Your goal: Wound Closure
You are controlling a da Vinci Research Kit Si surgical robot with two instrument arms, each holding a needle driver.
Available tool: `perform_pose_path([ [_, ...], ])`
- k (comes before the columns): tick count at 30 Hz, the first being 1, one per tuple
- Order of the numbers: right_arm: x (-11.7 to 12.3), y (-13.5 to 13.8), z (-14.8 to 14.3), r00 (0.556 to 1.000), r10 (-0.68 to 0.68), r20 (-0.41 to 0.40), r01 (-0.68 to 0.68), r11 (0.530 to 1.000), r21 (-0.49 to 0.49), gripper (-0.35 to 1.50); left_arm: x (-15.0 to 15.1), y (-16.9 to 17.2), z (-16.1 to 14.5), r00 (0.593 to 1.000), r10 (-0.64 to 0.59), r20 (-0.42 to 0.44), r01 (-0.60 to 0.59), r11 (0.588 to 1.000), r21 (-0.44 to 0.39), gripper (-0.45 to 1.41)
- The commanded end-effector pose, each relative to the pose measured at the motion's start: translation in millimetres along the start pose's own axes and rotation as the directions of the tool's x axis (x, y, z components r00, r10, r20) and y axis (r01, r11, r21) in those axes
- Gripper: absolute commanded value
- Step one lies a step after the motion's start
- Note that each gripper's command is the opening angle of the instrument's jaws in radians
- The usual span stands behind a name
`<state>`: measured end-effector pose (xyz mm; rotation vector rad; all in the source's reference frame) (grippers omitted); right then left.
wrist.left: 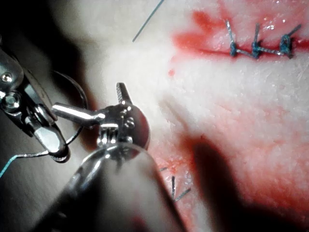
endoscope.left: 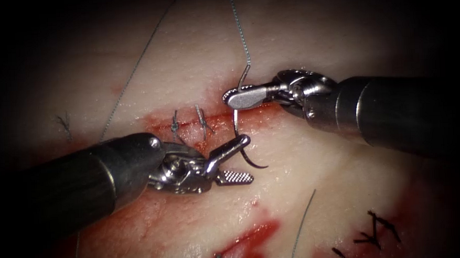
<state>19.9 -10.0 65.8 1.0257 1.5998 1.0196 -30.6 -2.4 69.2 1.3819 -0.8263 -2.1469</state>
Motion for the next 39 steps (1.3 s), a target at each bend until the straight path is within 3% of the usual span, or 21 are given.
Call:
perform_pose_path([
  [1,0.4,0.4,1.0,1.000,-0.009,0.025,0.010,0.999,-0.043,-0.35,-0.4,-0.2,1.1,0.997,-0.030,0.067,0.030,1.000,0.005,1.26],
  [7,0.2,-0.1,1.1,0.997,-0.021,0.075,0.032,0.988,-0.149,-0.35,-0.5,0.3,1.6,0.980,-0.032,0.197,0.036,0.999,-0.016,1.08],
  [13,-0.4,-0.2,1.2,0.990,-0.033,0.141,0.074,0.952,-0.299,-0.35,-0.4,0.2,1.6,0.984,-0.038,0.177,0.042,0.999,-0.014,1.05],
  [18,-0.7,-0.4,1.5,0.984,-0.057,0.169,0.106,0.949,-0.298,-0.35,0.0,0.2,1.2,0.986,-0.039,0.162,0.041,0.999,-0.014,0.68],
  [22,-0.8,-0.4,1.7,0.977,-0.094,0.189,0.148,0.945,-0.292,-0.35,0.6,0.0,0.6,0.988,-0.040,0.152,0.043,0.999,-0.018,0.63],
  [27,-0.9,-0.5,1.9,0.974,-0.110,0.200,0.163,0.948,-0.274,-0.35,0.4,-0.4,-0.2,0.992,-0.049,0.117,0.054,0.997,-0.048,0.29],
  [29,-1.0,-0.5,2.1,0.974,-0.110,0.201,0.163,0.948,-0.272,-0.35,0.3,-0.3,-0.3,0.996,-0.034,0.082,0.042,0.994,-0.097,-0.06],
  [30,-1.0,-0.5,2.1,0.972,-0.115,0.203,0.168,0.948,-0.269,-0.35,0.3,-0.2,-0.3,0.998,-0.029,0.059,0.036,0.991,-0.128,-0.33],
  [31,-1.1,-0.5,2.2,0.972,-0.115,0.204,0.168,0.949,-0.266,-0.35,0.3,-0.2,-0.4,0.999,-0.025,0.030,0.030,0.986,-0.164,-0.45],
  [32,-1.1,-0.6,2.3,0.971,-0.120,0.207,0.173,0.950,-0.260,-0.35,0.2,0.0,-0.4,0.999,-0.018,-0.046,0.007,0.972,-0.235,-0.45],
  [33,-1.2,-0.6,2.3,0.969,-0.125,0.211,0.179,0.949,-0.261,-0.35,0.2,0.0,-0.3,0.998,-0.020,-0.064,0.003,0.967,-0.253,-0.45],
  [38,-0.9,-0.6,2.4,0.962,-0.200,0.188,0.241,0.942,-0.233,-0.35,-0.6,-0.4,-0.2,0.997,-0.003,-0.083,-0.017,0.971,-0.240,-0.45],
  [39,-0.9,-0.6,2.4,0.963,-0.202,0.177,0.240,0.943,-0.230,-0.01,-0.6,-0.5,-0.2,0.997,-0.003,-0.082,-0.016,0.973,-0.228,-0.45],
])
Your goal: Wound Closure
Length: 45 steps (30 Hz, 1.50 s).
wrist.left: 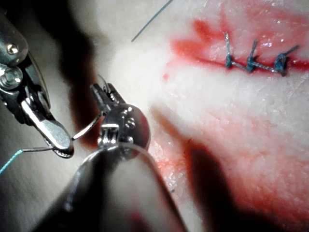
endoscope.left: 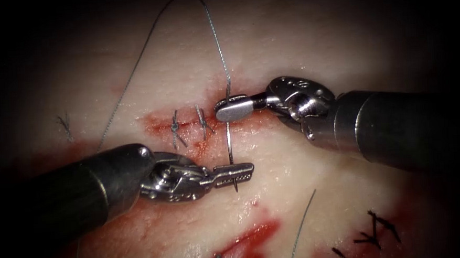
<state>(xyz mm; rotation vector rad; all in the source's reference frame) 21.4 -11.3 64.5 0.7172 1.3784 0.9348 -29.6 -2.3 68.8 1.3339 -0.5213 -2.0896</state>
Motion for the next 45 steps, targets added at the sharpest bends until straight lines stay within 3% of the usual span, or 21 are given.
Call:
perform_pose_path([
  [1,0.2,0.5,0.9,1.000,0.001,-0.019,-0.001,1.000,0.006,0.34,-0.6,-0.5,0.7,1.000,0.001,0.002,-0.001,1.000,0.014,-0.45],
  [5,0.1,0.5,1.0,0.999,0.014,-0.050,-0.013,1.000,0.016,0.91,-0.7,-0.8,0.7,1.000,0.010,0.011,-0.011,0.998,0.054,-0.45],
  [13,-0.5,0.4,1.4,0.993,0.104,-0.063,-0.102,0.994,0.038,1.11,-0.5,-1.0,0.6,1.000,0.026,0.015,-0.027,0.997,0.071,-0.45],
  [17,-0.5,0.4,1.3,0.990,0.133,-0.055,-0.130,0.990,0.053,0.96,-0.4,-1.0,0.6,0.999,0.049,0.018,-0.051,0.997,0.064,-0.45],
  [22,-0.5,-0.1,1.7,0.990,0.139,-0.027,-0.137,0.990,0.039,0.96,-0.4,-0.9,0.6,0.998,0.050,0.034,-0.051,0.998,0.046,-0.45],
  [24,-0.6,-0.4,1.9,0.990,0.137,-0.014,-0.137,0.990,0.040,0.79,-0.4,-0.8,0.6,0.998,0.050,0.041,-0.052,0.998,0.036,-0.45],
  [36,-0.7,-1.1,2.8,0.990,0.139,0.009,-0.139,0.990,0.038,0.78,-0.6,-0.1,1.1,0.997,0.058,0.057,-0.058,0.998,-0.001,-0.45],
  [40,-0.5,-1.3,2.7,0.992,0.124,0.010,-0.124,0.991,0.040,0.63,-0.4,0.2,1.5,0.996,0.061,0.060,-0.060,0.998,-0.018,-0.45],
  [42,-0.5,-1.3,2.7,0.994,0.112,0.015,-0.112,0.993,0.038,0.31,-0.4,0.2,1.5,0.996,0.067,0.060,-0.066,0.998,-0.021,-0.45],
  [44,-0.6,-1.3,2.7,0.995,0.093,0.027,-0.093,0.995,0.030,-0.21,-0.3,0.2,1.5,0.996,0.067,0.060,-0.066,0.998,-0.021,-0.45],
  [45,-0.7,-1.3,2.7,0.996,0.085,0.035,-0.086,0.996,0.020,-0.35,-0.3,0.2,1.5,0.996,0.067,0.060,-0.066,0.998,-0.021,-0.45],
])
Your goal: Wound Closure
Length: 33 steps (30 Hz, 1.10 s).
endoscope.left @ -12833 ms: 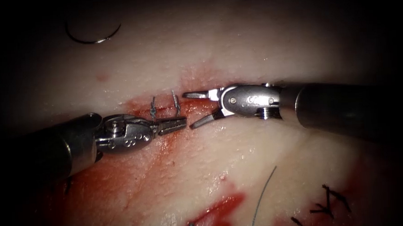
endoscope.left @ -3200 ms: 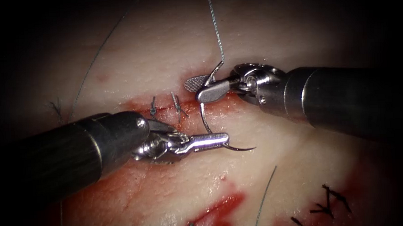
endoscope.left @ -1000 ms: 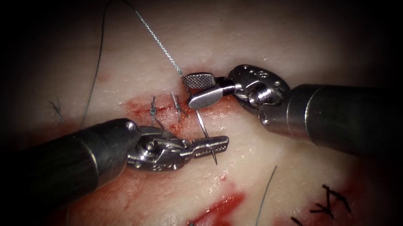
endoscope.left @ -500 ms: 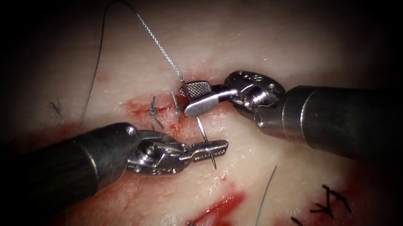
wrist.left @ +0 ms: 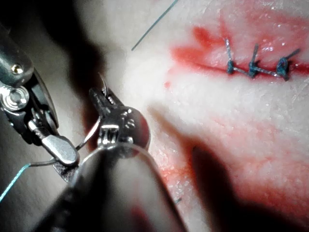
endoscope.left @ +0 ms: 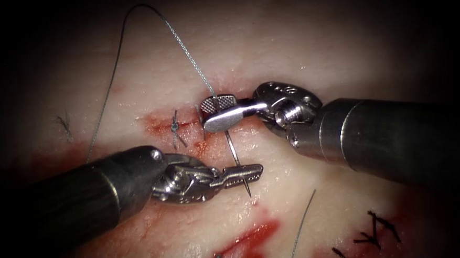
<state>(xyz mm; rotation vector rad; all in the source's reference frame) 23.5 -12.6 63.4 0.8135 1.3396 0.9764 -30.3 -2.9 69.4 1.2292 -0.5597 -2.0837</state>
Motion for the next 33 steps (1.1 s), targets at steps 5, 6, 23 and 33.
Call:
perform_pose_path([
  [5,-0.5,0.8,0.9,0.998,-0.060,0.033,0.060,0.998,-0.012,-0.35,-0.4,-0.4,0.6,1.000,0.002,0.000,-0.002,1.000,0.001,-0.45],
  [6,-0.6,0.9,0.9,0.997,-0.073,0.036,0.073,0.997,-0.013,-0.35,-0.4,-0.4,0.6,1.000,0.008,0.000,-0.008,1.000,0.001,-0.45],
  [23,1.0,3.3,-1.7,0.929,-0.350,-0.117,0.356,0.934,0.036,-0.35,-1.1,-0.6,0.4,0.961,-0.278,-0.005,0.277,0.957,0.090,1.23],
  [33,2.1,5.8,-2.2,0.718,-0.686,-0.118,0.678,0.727,-0.107,-0.35,-4.5,1.6,-0.2,0.912,-0.407,0.052,0.401,0.910,0.104,-0.25],
])
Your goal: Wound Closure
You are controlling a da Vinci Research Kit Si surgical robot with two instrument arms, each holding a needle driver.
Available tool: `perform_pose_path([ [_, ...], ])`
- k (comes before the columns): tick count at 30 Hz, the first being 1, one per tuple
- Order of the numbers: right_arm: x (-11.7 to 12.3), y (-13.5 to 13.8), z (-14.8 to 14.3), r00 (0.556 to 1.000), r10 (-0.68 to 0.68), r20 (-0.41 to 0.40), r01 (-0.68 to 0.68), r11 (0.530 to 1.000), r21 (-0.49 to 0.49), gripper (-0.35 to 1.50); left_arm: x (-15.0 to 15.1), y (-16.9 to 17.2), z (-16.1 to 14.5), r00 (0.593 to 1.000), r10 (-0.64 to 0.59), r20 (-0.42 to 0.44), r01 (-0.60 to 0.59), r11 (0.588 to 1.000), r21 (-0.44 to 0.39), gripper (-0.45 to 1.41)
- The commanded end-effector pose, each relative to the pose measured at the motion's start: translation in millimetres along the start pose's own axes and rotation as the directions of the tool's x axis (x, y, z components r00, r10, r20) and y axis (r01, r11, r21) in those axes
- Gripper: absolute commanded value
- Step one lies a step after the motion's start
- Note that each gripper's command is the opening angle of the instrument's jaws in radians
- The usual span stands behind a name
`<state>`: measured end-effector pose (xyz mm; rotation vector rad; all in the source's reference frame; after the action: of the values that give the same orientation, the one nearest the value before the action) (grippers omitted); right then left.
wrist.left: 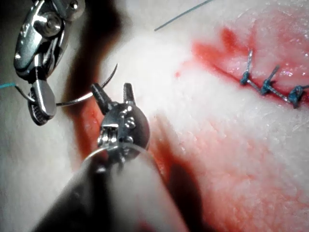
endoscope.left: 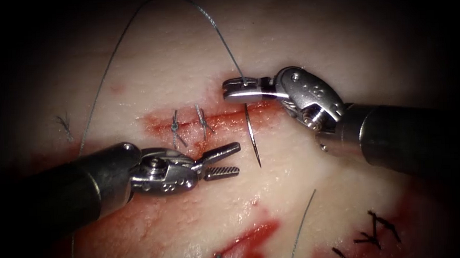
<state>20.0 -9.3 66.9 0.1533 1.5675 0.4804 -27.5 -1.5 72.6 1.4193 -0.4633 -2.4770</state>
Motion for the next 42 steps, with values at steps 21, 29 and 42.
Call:
perform_pose_path([
  [21,-5.1,5.2,3.0,0.912,-0.408,-0.039,0.405,0.911,-0.074,-0.35,-6.9,2.1,6.2,0.894,-0.284,0.346,0.267,0.959,0.097,-0.05],
  [29,-5.1,5.2,4.1,0.857,-0.511,-0.067,0.507,0.860,-0.061,-0.35,-9.8,4.5,7.6,0.842,-0.311,0.440,0.312,0.947,0.072,0.00],
  [42,-5.2,5.1,4.9,0.784,-0.605,-0.135,0.599,0.796,-0.089,-0.35,-10.4,6.7,8.0,0.816,-0.346,0.464,0.378,0.925,0.025,0.10],
])
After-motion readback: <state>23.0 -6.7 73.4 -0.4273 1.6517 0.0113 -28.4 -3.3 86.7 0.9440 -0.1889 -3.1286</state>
